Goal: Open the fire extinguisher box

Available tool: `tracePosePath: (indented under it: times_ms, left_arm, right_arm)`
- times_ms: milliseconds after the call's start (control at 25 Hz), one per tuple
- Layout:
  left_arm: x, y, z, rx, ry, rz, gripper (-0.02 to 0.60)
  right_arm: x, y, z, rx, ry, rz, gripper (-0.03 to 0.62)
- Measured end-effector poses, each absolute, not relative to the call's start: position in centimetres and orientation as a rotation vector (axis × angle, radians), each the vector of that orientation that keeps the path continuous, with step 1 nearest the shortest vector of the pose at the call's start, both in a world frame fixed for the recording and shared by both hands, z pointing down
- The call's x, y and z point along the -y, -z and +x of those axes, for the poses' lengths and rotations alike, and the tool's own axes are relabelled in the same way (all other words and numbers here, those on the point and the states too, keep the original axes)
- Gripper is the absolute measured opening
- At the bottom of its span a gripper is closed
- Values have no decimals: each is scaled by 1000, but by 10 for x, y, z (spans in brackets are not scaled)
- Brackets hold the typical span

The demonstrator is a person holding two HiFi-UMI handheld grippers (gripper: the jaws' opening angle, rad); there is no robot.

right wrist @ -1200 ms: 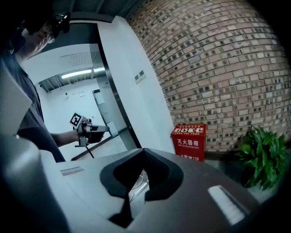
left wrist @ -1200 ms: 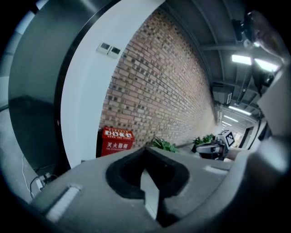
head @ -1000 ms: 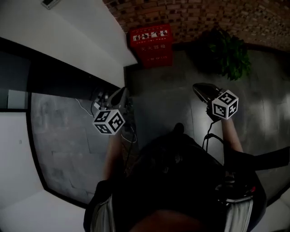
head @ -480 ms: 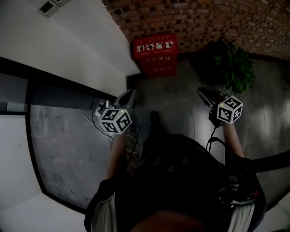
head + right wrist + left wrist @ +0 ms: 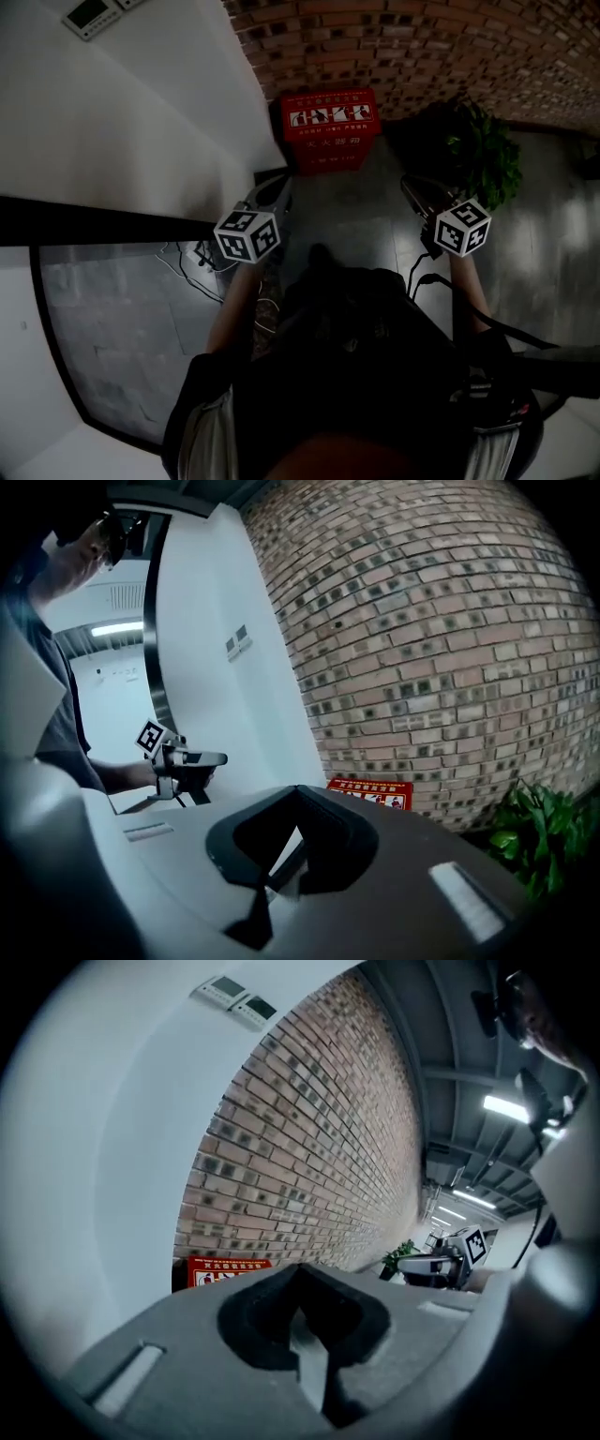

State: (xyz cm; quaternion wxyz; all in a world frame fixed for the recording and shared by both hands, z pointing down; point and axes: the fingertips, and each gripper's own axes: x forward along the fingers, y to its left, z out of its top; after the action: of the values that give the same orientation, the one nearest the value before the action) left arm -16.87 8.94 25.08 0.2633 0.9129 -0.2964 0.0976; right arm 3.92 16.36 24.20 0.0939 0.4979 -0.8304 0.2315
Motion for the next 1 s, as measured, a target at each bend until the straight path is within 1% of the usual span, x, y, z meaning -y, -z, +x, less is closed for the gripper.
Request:
tracePosePath:
  times_ms: [240,320,440,600,840,1000]
  left_arm:
    - [-49,-251,-164,779,-257,2465,0]
    - [-41,-254,-161,782,-255,2447,0]
    - [-32,-257,-152,796,-264,2421,0]
    - [-28,-268,-132,872,-316,2398,0]
    - [-12,-306,-93,987,-435,2293,0]
    - [-2,-335,-71,1039,-453,2193,0]
  right_arm:
    - [-135,-253,40,2385,-667,1466,3]
    - [-126,-257,47,2368,-667,1468,66]
    - [-111,-263,63,2358,-642,1464,86]
    - [-98,-279,95,2361,-607,1435,143]
    - [-70,-309,137,2337,-507,1210,149]
    - [-44,-324,149,2322,-421,1047,158]
